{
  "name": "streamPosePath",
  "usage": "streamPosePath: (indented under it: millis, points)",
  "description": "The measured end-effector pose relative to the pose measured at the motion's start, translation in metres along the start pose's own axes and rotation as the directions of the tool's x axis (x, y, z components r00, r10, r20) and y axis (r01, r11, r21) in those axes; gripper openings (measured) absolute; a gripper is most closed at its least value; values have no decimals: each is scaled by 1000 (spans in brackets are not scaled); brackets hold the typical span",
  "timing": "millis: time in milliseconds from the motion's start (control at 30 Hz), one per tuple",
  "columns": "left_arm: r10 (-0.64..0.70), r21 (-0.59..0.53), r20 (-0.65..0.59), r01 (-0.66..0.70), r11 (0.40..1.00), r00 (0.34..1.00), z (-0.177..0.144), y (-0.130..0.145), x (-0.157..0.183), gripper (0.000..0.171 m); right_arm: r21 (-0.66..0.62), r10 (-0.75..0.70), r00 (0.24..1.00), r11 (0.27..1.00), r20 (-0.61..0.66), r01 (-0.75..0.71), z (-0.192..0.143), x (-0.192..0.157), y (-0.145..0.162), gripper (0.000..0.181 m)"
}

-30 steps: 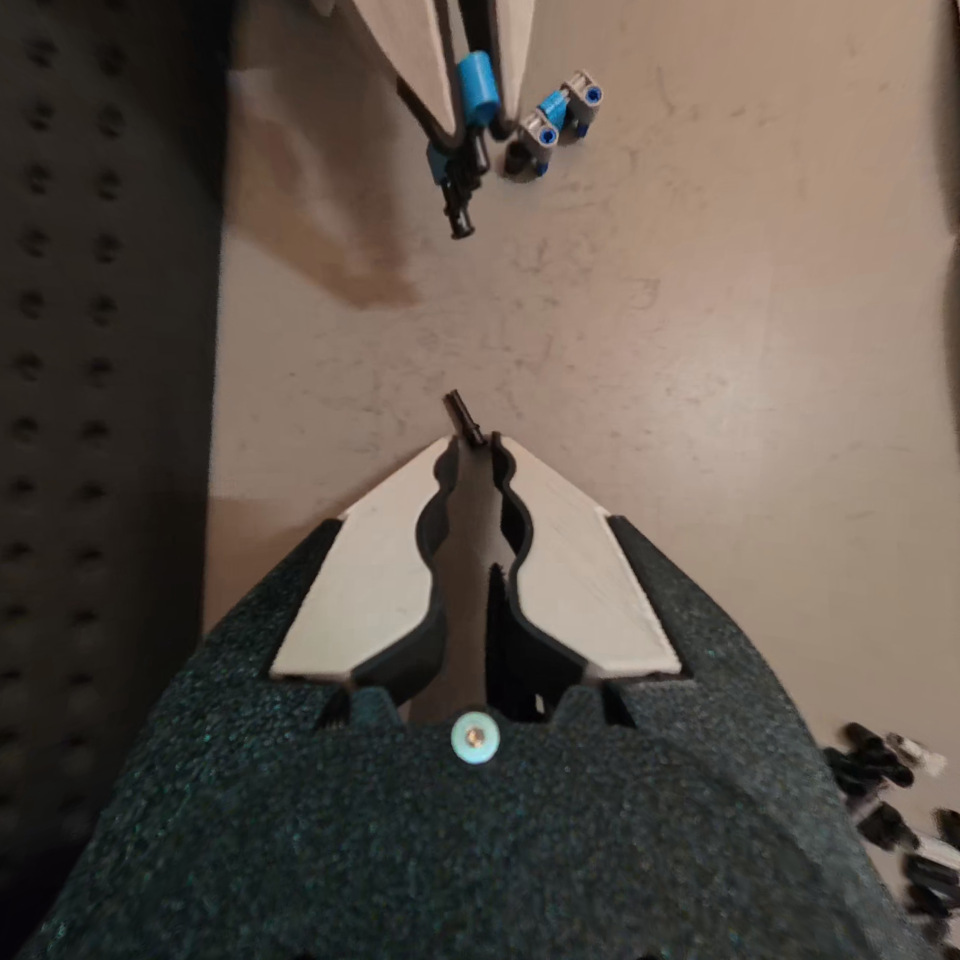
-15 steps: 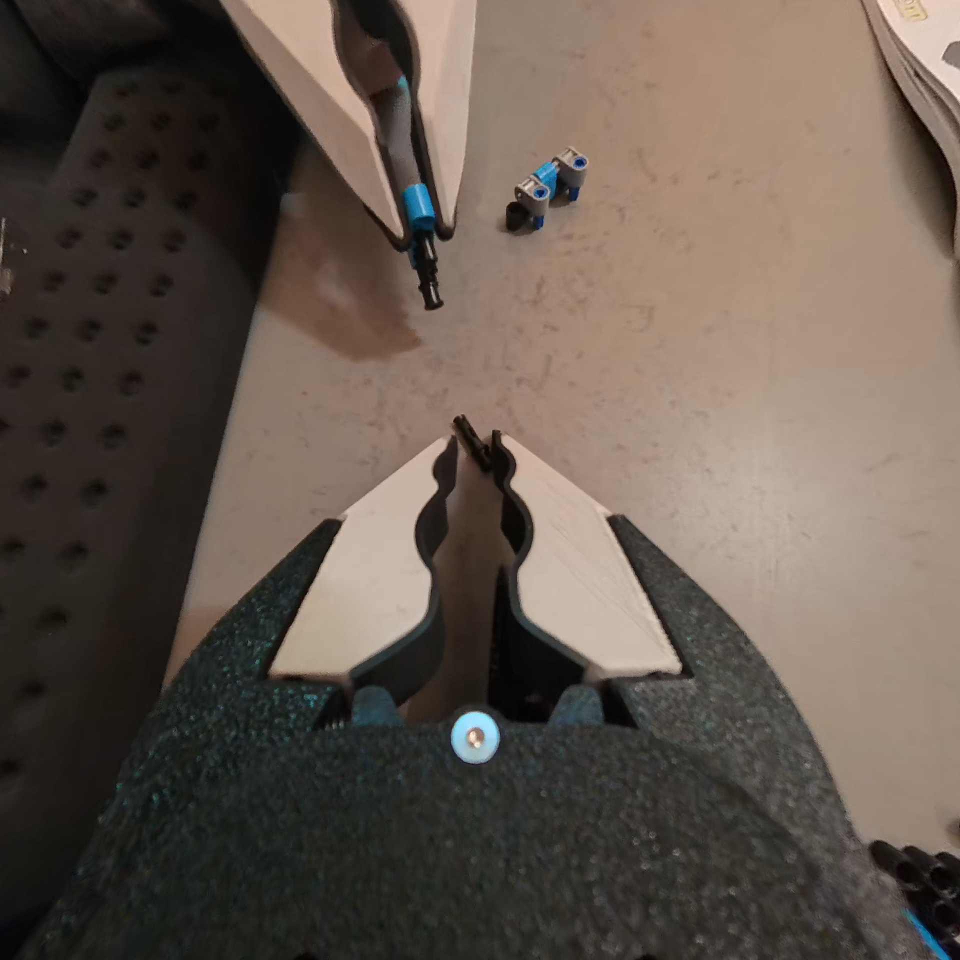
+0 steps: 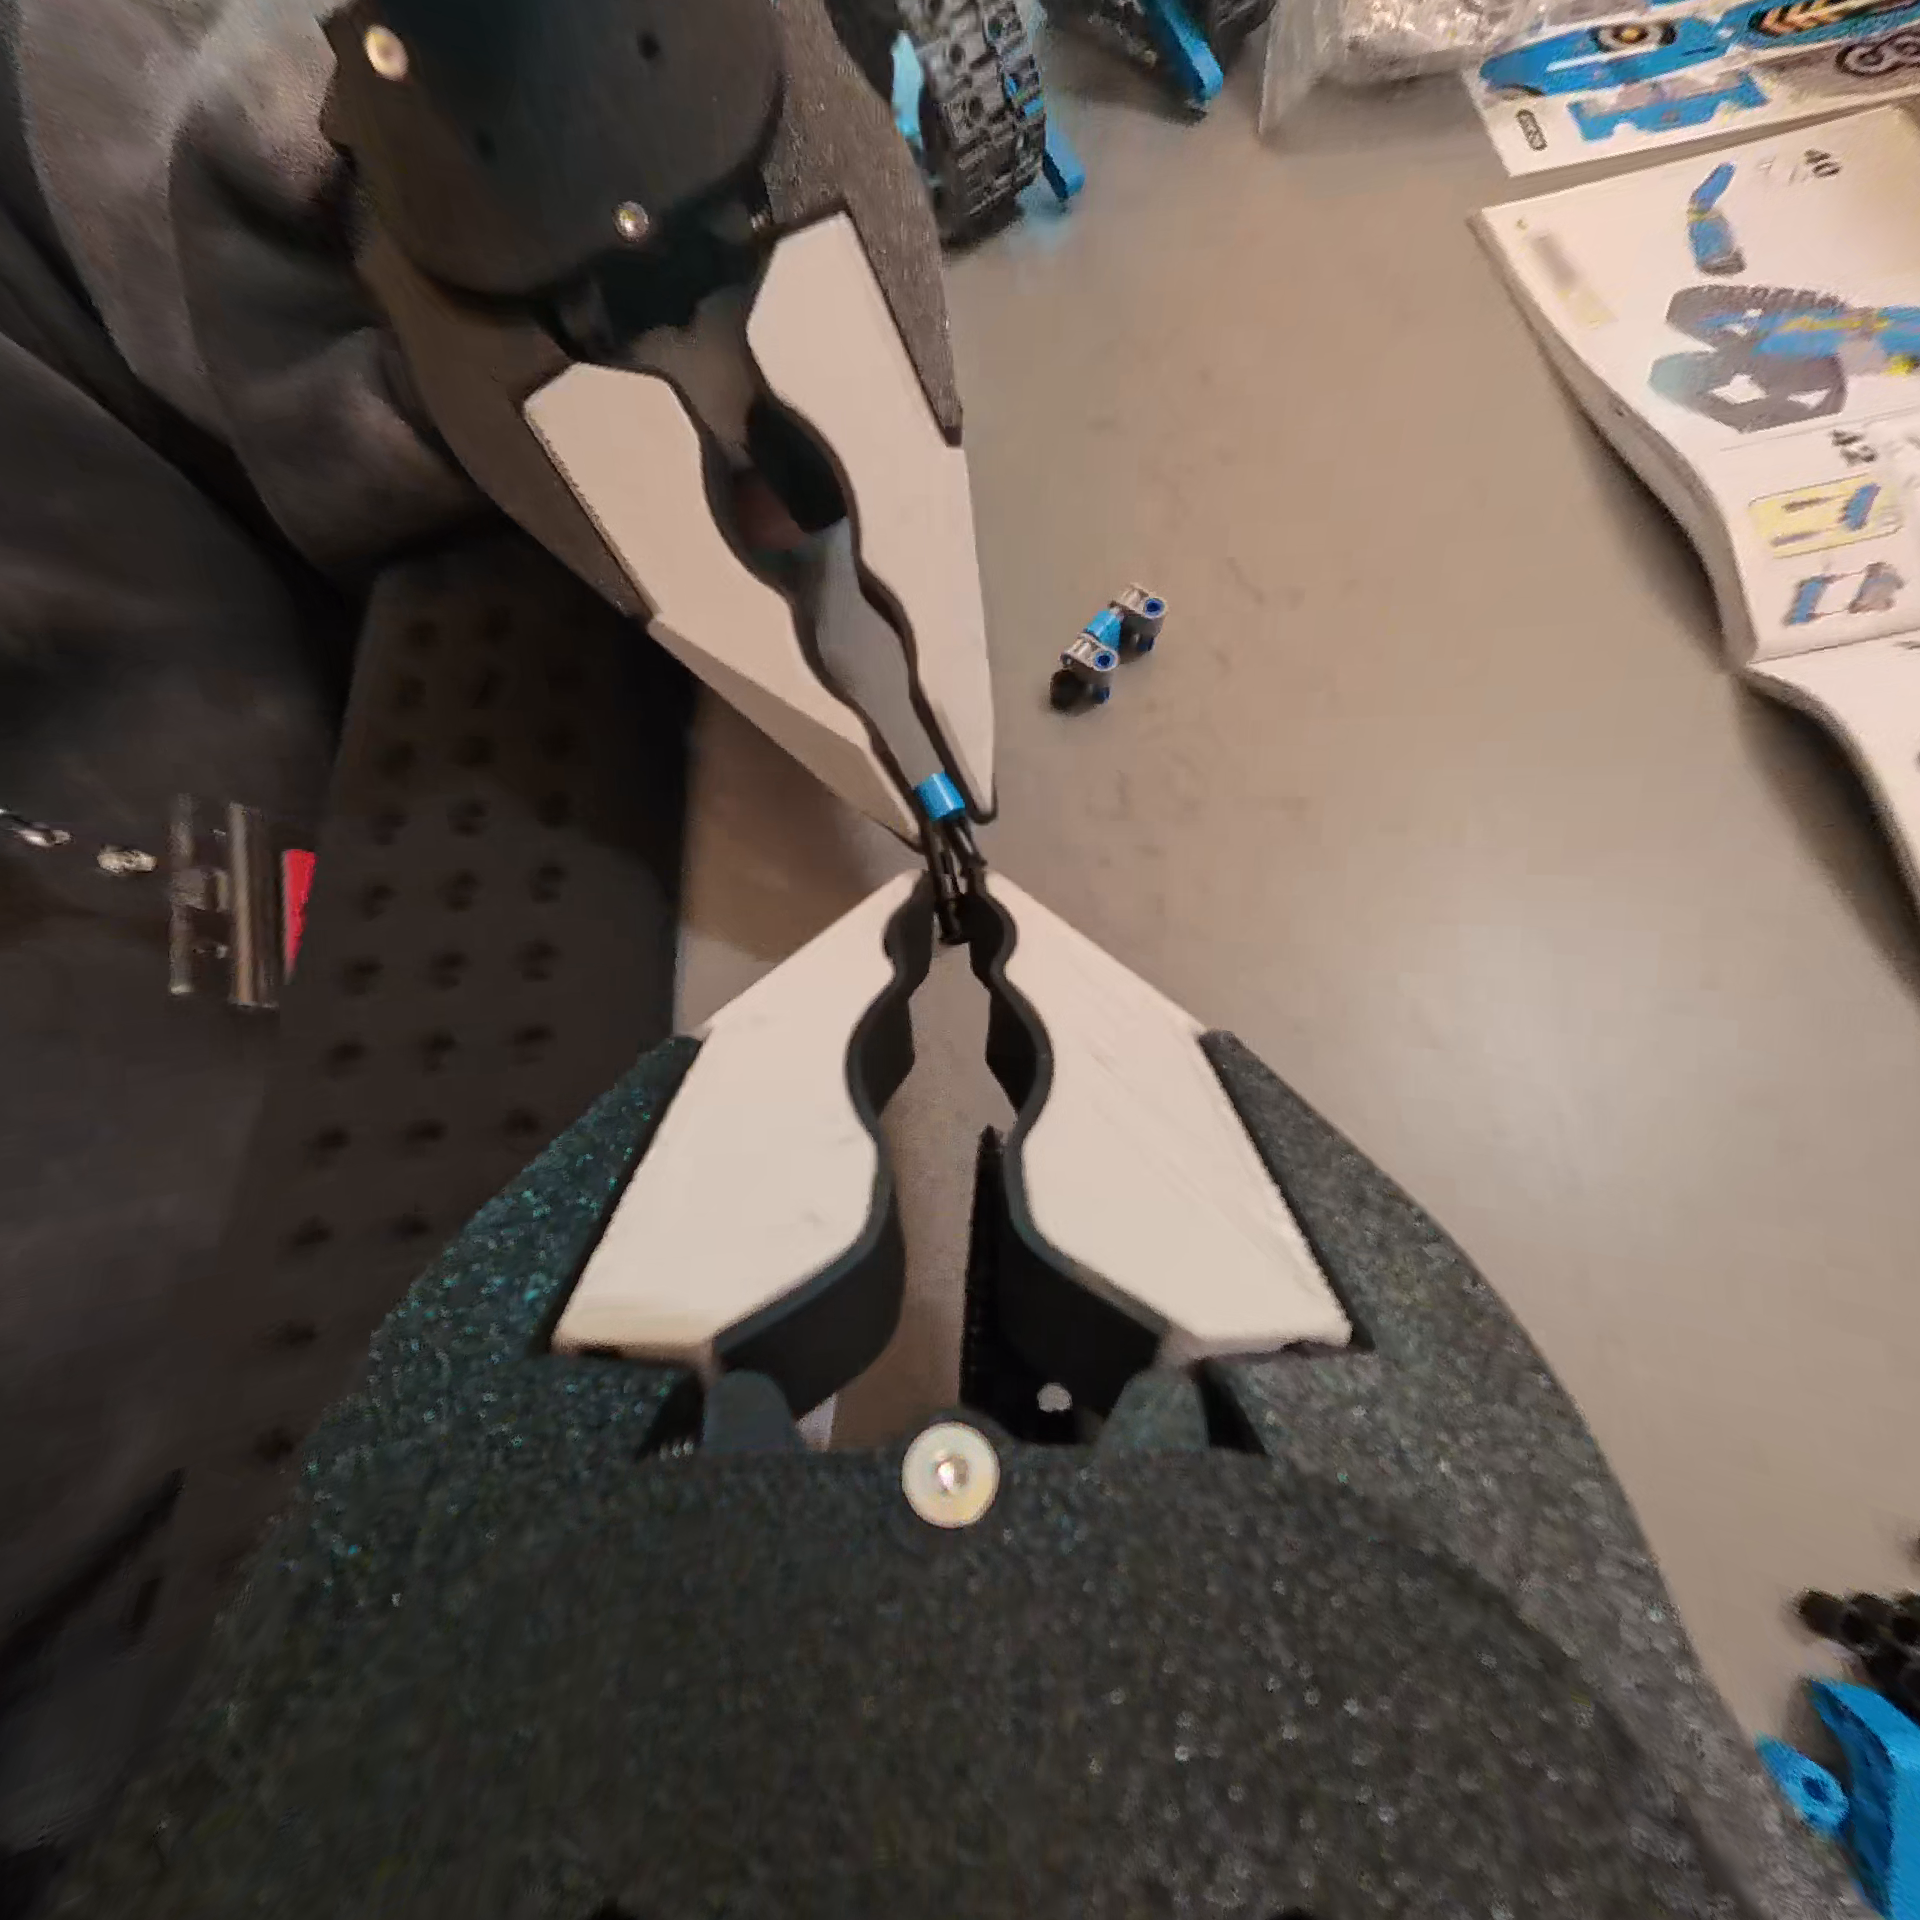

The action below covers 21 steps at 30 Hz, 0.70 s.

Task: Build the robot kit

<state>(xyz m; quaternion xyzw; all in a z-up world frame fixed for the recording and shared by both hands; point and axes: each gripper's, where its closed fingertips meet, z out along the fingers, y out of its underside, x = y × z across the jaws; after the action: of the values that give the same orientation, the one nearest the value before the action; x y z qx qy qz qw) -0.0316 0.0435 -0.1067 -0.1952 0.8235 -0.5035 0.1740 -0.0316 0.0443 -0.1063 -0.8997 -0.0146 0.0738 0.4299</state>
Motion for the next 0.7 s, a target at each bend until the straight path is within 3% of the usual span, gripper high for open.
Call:
streamPosePath:
  millis: [333, 467, 600, 700]
  points:
    - [-44, 39, -10, 45, 998, 999, -5, -5, -2, 7, 104, 62, 997, 993, -35, -58, -4, -2, -18, 5]
    - [-42, -20, -19, 41, 999, 999, 2, 4, 0, 7, 130, 94, 996, 987, 5, -94, -4, -4, -17, 0]
    - [-57, -3, 11, 57, 998, 998, -1, 2, -7, 7, -109, 36, 998, 993, -56, -42, -12, 8, 9, 0]
    - [-101, 10, 7, 101, 995, 995, -5, 3, -12, 7, -222, 17, 992, 974, -125, -44, -40, 26, 23, 0]
